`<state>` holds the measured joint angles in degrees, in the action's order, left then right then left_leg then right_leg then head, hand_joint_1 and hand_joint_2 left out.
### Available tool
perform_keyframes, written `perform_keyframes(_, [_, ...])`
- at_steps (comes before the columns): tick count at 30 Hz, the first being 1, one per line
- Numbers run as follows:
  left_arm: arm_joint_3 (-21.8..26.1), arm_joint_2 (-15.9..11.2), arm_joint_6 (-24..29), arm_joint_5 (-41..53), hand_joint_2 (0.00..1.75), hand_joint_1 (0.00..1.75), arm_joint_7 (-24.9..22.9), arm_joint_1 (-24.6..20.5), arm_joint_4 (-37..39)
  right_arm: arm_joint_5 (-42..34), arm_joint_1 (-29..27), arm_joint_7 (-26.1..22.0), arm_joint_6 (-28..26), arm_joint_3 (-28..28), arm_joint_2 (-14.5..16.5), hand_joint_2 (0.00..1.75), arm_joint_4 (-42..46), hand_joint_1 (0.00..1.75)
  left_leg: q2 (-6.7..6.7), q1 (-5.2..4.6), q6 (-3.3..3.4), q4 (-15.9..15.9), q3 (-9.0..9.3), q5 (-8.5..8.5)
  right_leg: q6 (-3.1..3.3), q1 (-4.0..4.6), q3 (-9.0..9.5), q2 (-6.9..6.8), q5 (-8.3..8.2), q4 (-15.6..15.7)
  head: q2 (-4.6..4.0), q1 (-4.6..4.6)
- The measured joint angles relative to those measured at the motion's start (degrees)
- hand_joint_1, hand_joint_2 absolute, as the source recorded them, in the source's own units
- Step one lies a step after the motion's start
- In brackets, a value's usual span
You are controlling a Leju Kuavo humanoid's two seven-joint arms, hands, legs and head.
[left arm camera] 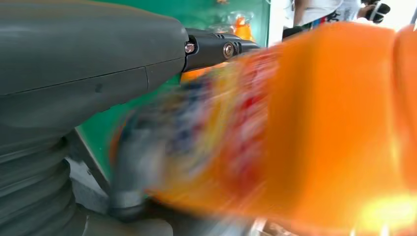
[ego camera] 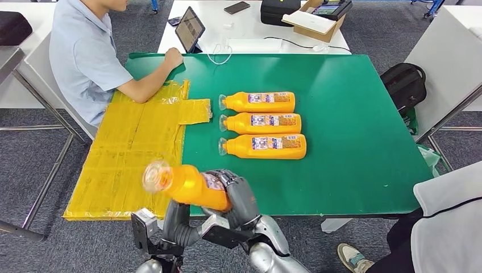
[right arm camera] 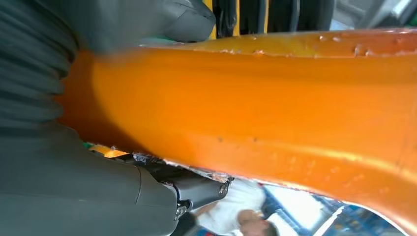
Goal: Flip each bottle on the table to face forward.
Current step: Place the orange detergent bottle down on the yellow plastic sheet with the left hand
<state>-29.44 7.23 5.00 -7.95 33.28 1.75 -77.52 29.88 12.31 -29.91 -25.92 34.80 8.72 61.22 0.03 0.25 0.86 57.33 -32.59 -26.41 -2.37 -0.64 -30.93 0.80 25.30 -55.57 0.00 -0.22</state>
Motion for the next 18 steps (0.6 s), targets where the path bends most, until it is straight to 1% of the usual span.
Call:
perform_keyframes(4, [1.34, 0.02, -4.18, -5.12, 1.75, 0.00, -2.03, 0.13, -0.54, 2.45, 0.55, 0.08, -3.02, 2.49, 1.10, 1.75, -3.77, 1.74, 0.01, 0.01, 0.00, 0.00, -0.02, 0.00, 0.00, 0.01, -0.07, 0.00, 0.00, 0.00, 0.00, -0.04])
perform_keyframes(8, [2.51, 0.02, -6.95, -10.33, 1.75, 0.00, -6.33, 0.41, -0.61, 4.89, 1.45, 0.07, -6.54, 4.14, 1.61, 1.75, -7.62, 1.73, 0.02, 0.02, 0.00, -0.01, -0.02, 0.00, 0.00, 0.01, -0.09, 0.00, 0.00, 0.00, 0.00, -0.03])
perform_keyframes(9, [2.73, 0.02, -7.19, -11.15, 1.75, 0.44, -7.18, 0.53, -0.59, 5.11, 1.66, 0.06, -6.95, 4.43, 1.71, 1.75, -8.38, 1.73, 0.02, 0.01, 0.00, -0.01, -0.02, 0.00, 0.00, 0.01, -0.09, 0.00, 0.00, 0.00, 0.00, -0.02])
perform_keyframes(11, [3.10, 0.03, -7.26, -12.65, 1.75, 1.31, -8.61, 0.69, -0.48, 5.13, 2.07, -0.01, -7.22, 4.91, 1.91, 1.75, -9.65, 1.65, 0.02, 0.01, 0.00, 0.00, -0.02, 0.00, 0.00, 0.00, -0.10, 0.00, 0.00, 0.00, 0.00, -0.01])
perform_keyframes(12, [3.27, 0.04, -7.18, -13.40, 1.75, 1.75, -9.28, 0.73, -0.36, 4.92, 2.25, -0.07, -7.19, 5.14, 2.03, 1.75, -10.25, 1.31, 0.03, 0.01, 0.00, 0.00, -0.02, 0.00, 0.00, 0.00, -0.10, 0.00, 0.00, 0.00, 0.00, -0.01])
perform_keyframes(13, [3.44, 0.07, -7.07, -14.07, 1.75, 1.75, -9.87, 0.75, -0.21, 4.53, 2.45, -0.16, -7.14, 5.41, 2.14, 1.75, -10.83, 0.88, 0.03, 0.00, 0.00, 0.00, -0.02, 0.00, 0.00, -0.01, -0.11, 0.00, 0.00, 0.00, 0.00, -0.01])
perform_keyframes(15, [3.69, 0.15, -6.71, -15.07, 1.75, 1.75, -10.58, 0.74, 0.10, 3.36, 2.78, -0.56, -7.12, 6.07, 2.33, 1.75, -11.91, 0.09, 0.03, 0.00, 0.00, 0.00, -0.02, 0.00, 0.00, -0.01, -0.11, 0.00, 0.00, 0.00, 0.00, -0.01])
perform_keyframes(16, [3.78, 0.21, -6.51, -15.57, 1.75, 1.75, -10.80, 0.68, 0.24, 2.66, 2.87, -0.88, -7.19, 6.41, 2.40, 1.75, -12.30, 0.00, 0.03, 0.00, 0.00, 0.00, -0.02, 0.00, 0.00, -0.01, -0.11, 0.00, 0.00, 0.00, 0.00, -0.01])
perform_keyframes(17, [3.85, 0.28, -6.30, -16.11, 1.75, 1.75, -10.98, 0.57, 0.36, 1.97, 2.85, -1.22, -7.32, 6.72, 2.47, 1.75, -12.60, 0.00, 0.03, 0.00, 0.00, 0.01, -0.03, 0.00, 0.00, 0.00, -0.11, 0.00, 0.00, 0.00, 0.00, -0.02])
perform_keyframes(18, [3.95, 0.37, -6.07, -16.72, 1.75, 1.75, -11.22, 0.40, 0.47, 1.31, 2.75, -1.57, -7.54, 6.98, 2.55, 1.31, -12.82, 0.00, 0.02, 0.00, 0.00, 0.01, -0.03, 0.00, 0.00, 0.00, -0.11, 0.00, 0.00, 0.00, 0.00, -0.02])
